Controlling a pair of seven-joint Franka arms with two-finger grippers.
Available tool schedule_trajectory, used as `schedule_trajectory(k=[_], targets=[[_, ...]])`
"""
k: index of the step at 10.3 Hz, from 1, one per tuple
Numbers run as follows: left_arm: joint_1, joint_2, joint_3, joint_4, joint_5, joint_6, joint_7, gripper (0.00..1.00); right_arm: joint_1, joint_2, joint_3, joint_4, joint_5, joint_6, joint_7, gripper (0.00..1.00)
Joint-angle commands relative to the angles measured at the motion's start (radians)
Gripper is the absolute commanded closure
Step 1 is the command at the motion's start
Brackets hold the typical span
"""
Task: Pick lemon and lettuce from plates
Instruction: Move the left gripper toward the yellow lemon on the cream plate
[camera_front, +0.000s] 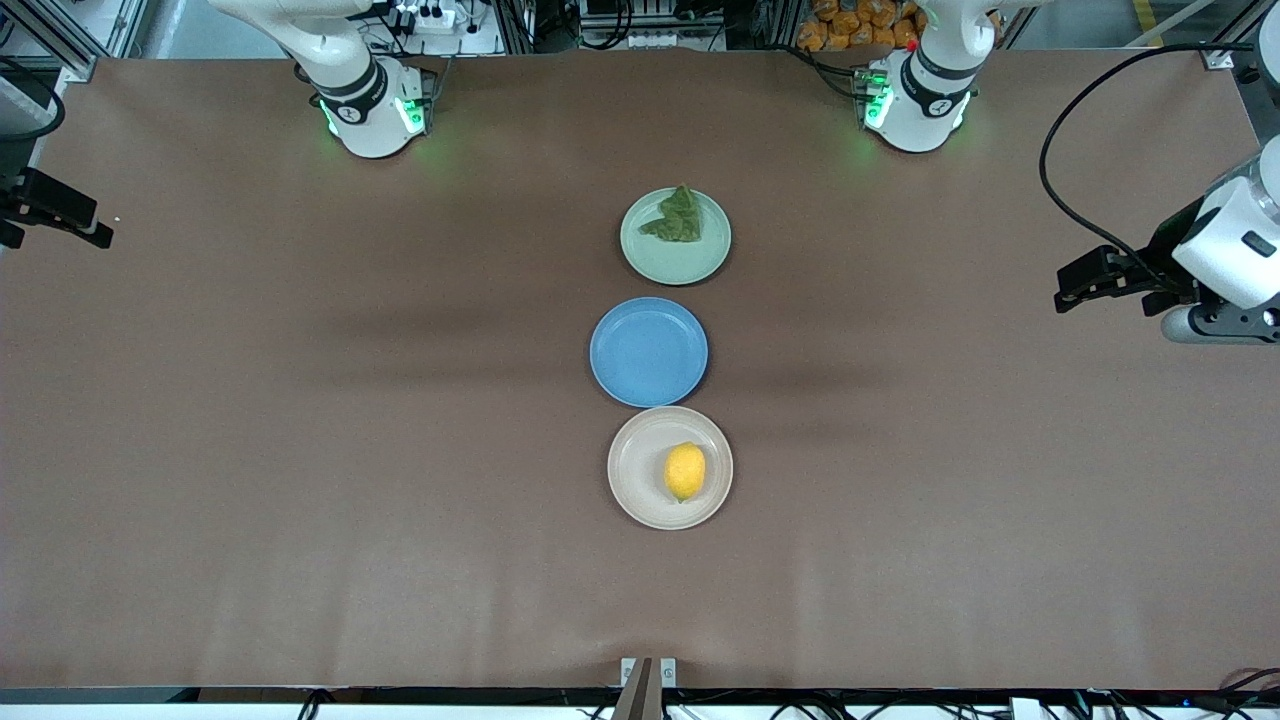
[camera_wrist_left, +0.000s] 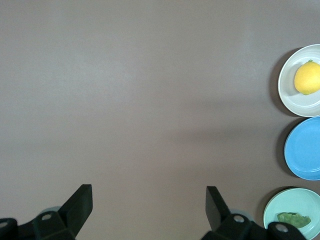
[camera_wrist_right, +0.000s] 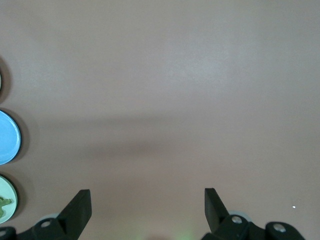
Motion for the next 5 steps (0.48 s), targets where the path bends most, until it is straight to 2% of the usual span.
schedule_trajectory(k=[1,5], targets=[[-0.008,0.018,-0.007,-0.001,0.025,0.024,0.011,0.00,-0.012,-0.015,0.008,0.003,0.007,-0.014,0.001,0.00],[-0.073,0.120,-0.007,-0.001,0.023,0.086,0.005,0.00,-0.012,-0.013,0.010,0.003,0.005,-0.012,0.001,0.00]])
